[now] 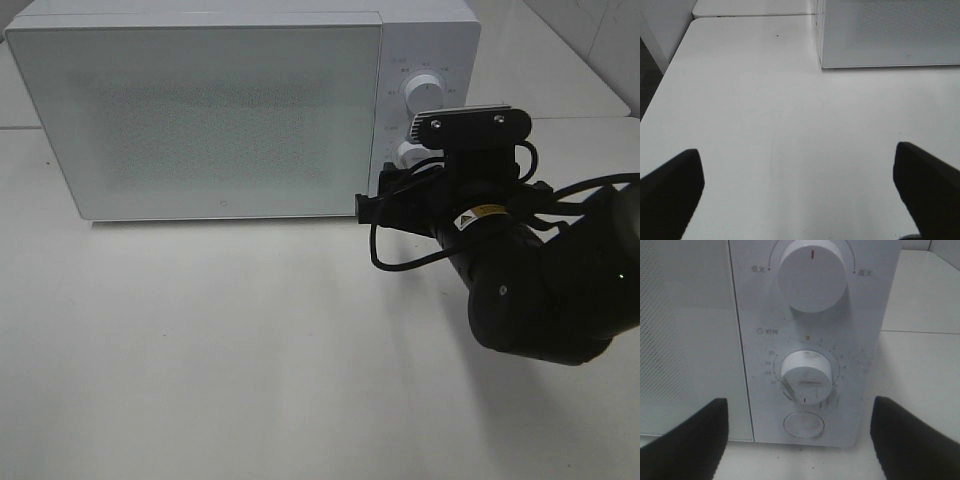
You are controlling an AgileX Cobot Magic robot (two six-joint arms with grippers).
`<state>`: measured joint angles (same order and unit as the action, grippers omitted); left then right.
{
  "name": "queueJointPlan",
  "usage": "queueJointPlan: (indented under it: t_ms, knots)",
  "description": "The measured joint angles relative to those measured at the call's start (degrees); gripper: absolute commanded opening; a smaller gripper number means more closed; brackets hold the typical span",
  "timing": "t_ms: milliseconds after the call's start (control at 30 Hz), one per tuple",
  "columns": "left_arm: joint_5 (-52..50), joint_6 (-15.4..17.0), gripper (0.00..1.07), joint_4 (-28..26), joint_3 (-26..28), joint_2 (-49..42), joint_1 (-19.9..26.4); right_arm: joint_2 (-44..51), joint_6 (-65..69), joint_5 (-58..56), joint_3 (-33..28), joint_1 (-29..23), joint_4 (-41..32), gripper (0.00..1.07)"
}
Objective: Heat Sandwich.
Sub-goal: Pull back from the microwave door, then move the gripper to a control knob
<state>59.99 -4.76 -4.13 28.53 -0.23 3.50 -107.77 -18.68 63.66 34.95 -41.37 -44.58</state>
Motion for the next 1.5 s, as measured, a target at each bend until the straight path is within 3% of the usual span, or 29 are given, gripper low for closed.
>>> queueJointPlan:
  t_ms: [533,933,1067,1100,1233,1400,1500]
  knots:
    - [0.0,0.0,0.98,0.0,0.0,0.0,0.0,-7.4,1.2,-2.9,9.4,6.2,4.8,0.75]
    - [0.0,0.0,0.98,0.0,0.0,0.0,0.0,-8.0,1.5,-3.1,10.0,6.5,5.3,0.71]
    - [0.0,0.0,0.98,0.0,0.0,0.0,0.0,-8.0,2.8,-3.3,10.0,6.5,5.3,0.51]
    - [0.0,0.0,0.98,0.0,0.0,0.0,0.0,-8.0,2.8,-3.3,10.0,6.5,5.3,0.51]
    - [0.0,0.0,0.98,0.0,0.0,0.0,0.0,-8.0,3.4,-3.6,10.0,6.6,5.1,0.17]
    - [0.0,0.0,0.98,0.0,0.0,0.0,0.0,-8.0,3.6,-3.6,10.0,6.6,5.2,0.07]
    - [0.0,0.0,0.98,0.0,0.0,0.0,0.0,-8.0,3.6,-3.6,10.0,6.6,5.2,0.07]
